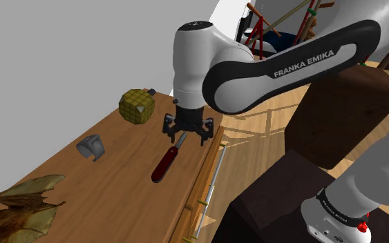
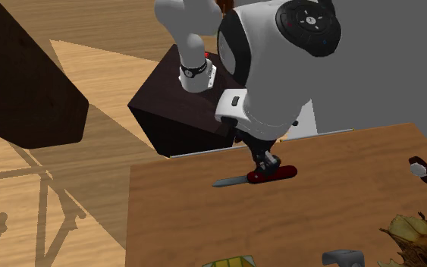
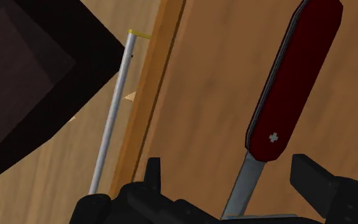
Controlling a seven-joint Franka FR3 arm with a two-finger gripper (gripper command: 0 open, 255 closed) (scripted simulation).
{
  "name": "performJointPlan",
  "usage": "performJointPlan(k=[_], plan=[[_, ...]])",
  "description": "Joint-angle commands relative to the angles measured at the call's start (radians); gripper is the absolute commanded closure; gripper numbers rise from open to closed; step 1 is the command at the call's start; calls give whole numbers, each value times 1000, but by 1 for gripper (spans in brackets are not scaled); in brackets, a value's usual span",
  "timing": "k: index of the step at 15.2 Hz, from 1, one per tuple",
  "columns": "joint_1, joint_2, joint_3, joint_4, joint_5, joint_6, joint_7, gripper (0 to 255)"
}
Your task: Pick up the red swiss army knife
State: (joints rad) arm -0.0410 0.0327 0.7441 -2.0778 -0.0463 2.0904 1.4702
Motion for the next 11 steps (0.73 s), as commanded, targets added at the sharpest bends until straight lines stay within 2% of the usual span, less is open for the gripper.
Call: performJointPlan(k=[1,3,11], plan=[[20,99,8,70,-89,8,116,0],[56,185,-5,144,-163,2,203,0],[75,238,-27,98,-213,87,239,0]])
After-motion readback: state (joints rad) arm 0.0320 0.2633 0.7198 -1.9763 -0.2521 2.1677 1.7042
